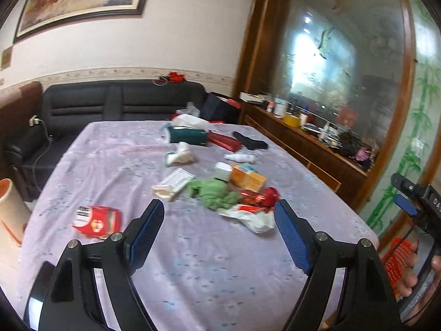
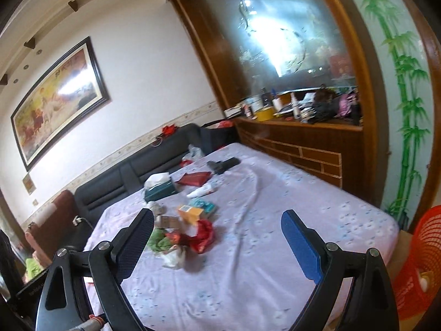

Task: Collect trash
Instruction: 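Return both tools to the table toward the remaining trash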

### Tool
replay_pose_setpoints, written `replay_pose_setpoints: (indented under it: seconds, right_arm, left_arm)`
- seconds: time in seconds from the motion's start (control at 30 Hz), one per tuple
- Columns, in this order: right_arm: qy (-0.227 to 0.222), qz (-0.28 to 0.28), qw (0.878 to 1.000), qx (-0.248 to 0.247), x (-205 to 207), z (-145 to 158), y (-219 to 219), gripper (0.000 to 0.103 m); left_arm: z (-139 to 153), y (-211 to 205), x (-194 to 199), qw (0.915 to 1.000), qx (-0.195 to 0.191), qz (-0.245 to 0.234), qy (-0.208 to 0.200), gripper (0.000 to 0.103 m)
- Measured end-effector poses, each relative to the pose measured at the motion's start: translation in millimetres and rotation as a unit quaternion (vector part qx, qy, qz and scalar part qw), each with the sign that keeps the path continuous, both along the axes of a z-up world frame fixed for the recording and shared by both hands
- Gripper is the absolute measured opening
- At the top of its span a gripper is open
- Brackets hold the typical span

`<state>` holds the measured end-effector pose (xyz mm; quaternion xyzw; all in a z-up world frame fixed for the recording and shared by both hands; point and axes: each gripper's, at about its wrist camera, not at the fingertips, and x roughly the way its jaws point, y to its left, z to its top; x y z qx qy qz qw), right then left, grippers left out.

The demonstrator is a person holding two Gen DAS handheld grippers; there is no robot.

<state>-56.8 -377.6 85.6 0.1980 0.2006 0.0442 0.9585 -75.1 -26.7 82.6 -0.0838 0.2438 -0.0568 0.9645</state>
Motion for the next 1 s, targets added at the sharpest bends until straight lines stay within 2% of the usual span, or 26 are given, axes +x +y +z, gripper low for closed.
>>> replay_pose_setpoints:
  seconds: [0.5, 0.77, 0.87, 1.0]
  right_arm:
    - [0.006, 0.046, 0.999, -0.024, 20, 1, 44, 0.096]
    - [0.005, 0.076, 0.997, -0.027, 31, -2, 63, 0.096]
    - [0.002, 0.091, 0.996, -0.026, 35, -2, 69, 0.096]
    - [0.004, 0.113, 0.993, -0.029, 42, -4, 80, 0.096]
  left_arm:
    - [5, 58, -9, 0.9978, -0.018, 0.063, 0.005, 0.081]
    - [10, 81, -8, 0.9945, -0.007, 0.103, 0.012, 0.081]
    - [5, 87, 2, 0.9937, -0.012, 0.106, 0.034, 0.081]
    - [-10, 99, 17, 0.9904, -0.041, 0.108, 0.076, 0.081]
